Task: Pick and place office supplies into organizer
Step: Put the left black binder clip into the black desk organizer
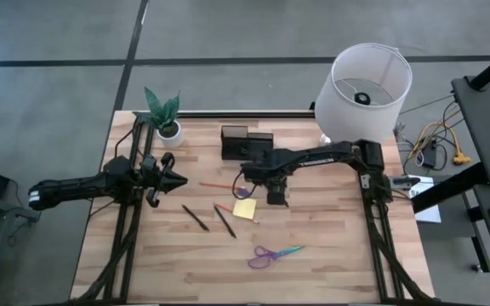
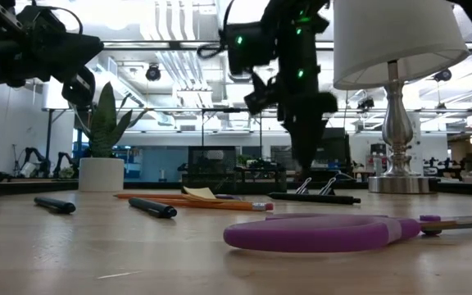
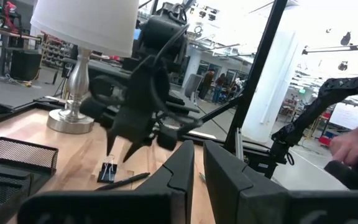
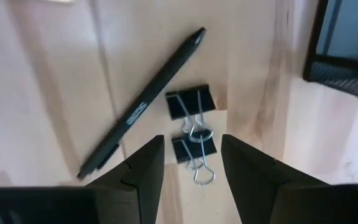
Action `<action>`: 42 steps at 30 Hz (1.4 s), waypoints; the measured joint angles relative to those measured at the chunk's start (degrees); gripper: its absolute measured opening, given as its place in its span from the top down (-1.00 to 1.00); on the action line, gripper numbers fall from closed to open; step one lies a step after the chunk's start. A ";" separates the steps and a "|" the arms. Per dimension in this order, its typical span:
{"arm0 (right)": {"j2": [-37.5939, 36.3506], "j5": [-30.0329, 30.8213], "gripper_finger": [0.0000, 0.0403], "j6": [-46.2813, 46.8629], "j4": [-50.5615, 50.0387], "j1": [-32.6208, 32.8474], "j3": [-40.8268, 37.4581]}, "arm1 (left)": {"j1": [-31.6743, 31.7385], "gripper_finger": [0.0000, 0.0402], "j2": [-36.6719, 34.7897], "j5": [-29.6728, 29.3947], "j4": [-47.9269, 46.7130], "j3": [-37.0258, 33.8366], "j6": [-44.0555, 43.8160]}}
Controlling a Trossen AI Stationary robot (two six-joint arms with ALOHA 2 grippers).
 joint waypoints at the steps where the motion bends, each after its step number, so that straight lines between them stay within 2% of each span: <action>1: -0.63 0.20 0.24 -1.15 -0.01 0.14 -0.29 | 0.02 0.90 0.00 0.01 -0.01 0.00 0.01; 6: -4.00 1.06 0.23 -3.16 1.40 0.06 -3.55 | 0.01 0.90 0.00 0.00 -0.04 -0.02 0.01; 11: -7.49 -7.45 0.22 3.06 6.34 -2.10 -8.75 | 0.02 0.90 0.00 0.01 -0.06 -0.02 0.00; 13: -8.57 -8.63 0.23 2.91 8.18 -2.61 -10.54 | 0.01 0.90 0.00 0.00 -0.04 0.00 0.02; 18: -9.53 -2.39 0.22 -4.49 8.89 -1.68 -13.09 | 0.00 0.90 0.09 0.00 0.00 -0.02 0.02; 31: -9.51 -1.56 0.19 -11.24 16.46 -1.94 -17.57 | 0.02 0.90 0.00 0.00 -0.02 0.00 0.02; 42: -9.40 -1.57 0.22 -11.33 21.14 -2.12 -20.38 | 0.01 0.90 0.02 0.00 -0.02 -0.02 0.02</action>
